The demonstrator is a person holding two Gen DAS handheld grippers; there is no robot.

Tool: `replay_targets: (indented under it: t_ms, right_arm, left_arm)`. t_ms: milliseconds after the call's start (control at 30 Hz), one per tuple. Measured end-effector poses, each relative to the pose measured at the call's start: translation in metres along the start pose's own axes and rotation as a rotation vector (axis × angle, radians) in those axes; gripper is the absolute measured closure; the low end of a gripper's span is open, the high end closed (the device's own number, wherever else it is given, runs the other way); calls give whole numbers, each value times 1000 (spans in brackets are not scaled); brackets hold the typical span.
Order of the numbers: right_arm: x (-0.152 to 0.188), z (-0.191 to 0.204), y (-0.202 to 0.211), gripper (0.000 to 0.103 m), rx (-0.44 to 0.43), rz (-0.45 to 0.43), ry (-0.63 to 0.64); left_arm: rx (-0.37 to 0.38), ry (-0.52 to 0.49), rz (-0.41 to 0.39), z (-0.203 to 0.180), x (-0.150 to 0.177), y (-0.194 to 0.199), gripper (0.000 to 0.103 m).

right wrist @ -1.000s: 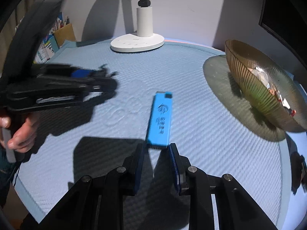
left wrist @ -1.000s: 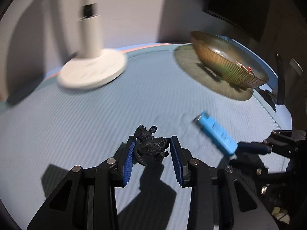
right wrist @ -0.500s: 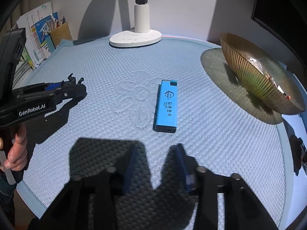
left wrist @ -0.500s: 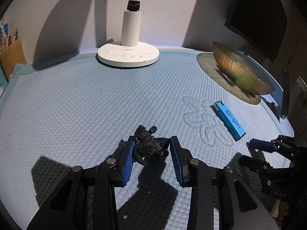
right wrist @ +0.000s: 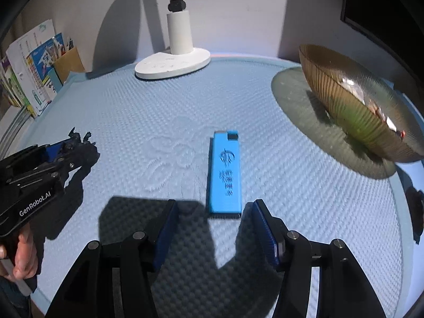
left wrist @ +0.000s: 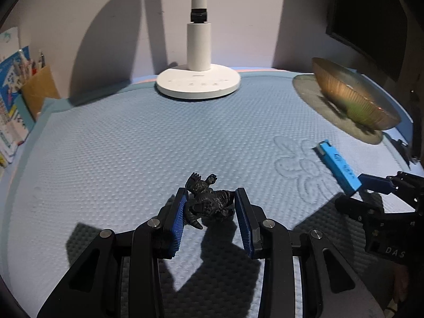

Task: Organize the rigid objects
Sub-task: 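Grasp the black dinosaur with the left tool while the right tool grasps the blue lighter, then carry the dinosaur and lighter into the amber bowl and open both tools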

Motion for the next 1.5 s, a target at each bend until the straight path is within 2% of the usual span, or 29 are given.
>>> replay_targets:
  t_ms: [167, 467, 633, 700, 733, 833, 900, 1033, 1100, 1233, 1400, 1500]
  right_arm:
    - [-4, 5, -2, 49, 47, -21, 34]
    - [-11, 3, -6, 50, 17, 25, -5]
    - [-21, 5, -12, 50, 37, 19, 1]
    - [-23, 7, -13, 59, 25, 18, -4]
    - [-24, 9, -12, 67, 6, 17, -3]
    - [-25, 10, -11, 79, 34, 13, 9]
    - [-25, 11, -10, 79, 19, 16, 5]
    - [-19, 13, -3, 79, -93, 29, -45]
    - [-17, 9, 4, 79, -139, 28, -81]
    - [-14, -8, 22, 79, -217, 23, -160]
    - [-16, -40, 61, 79, -227, -68, -217]
    - [-23, -65, 95, 79, -205, -156, -243]
  left_arm:
    - [-50, 11, 14, 6, 1, -4, 70]
    - [-49, 5, 23, 6, 2, -7, 70]
    - [-24, -3, 37, 4, 3, -10, 70]
    - [-31, -13, 36, 2, 4, -10, 70]
    - [-31, -17, 37, 2, 4, -10, 70]
    - [-31, -18, 37, 1, 4, -10, 70]
    - [-31, -17, 35, 1, 4, -9, 71]
    - [-36, -17, 36, 0, 4, -8, 73]
    - [3, -18, 34, -2, 5, -3, 74]
    - [149, 24, -5, -9, 0, 22, 74]
    - [300, 67, -9, -25, -8, 47, 74]
    - [269, 13, -59, -43, -26, 67, 74]
Point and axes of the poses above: each gripper's, at about its wrist camera, not at the fingertips, and y roughly against the way its jaws point, z to its left, x to its underside, the point moved 10 cm from there along -y, roughly the way its jaws point, and after that the axes turned 8 degrees about z, right-handed, at the moved point
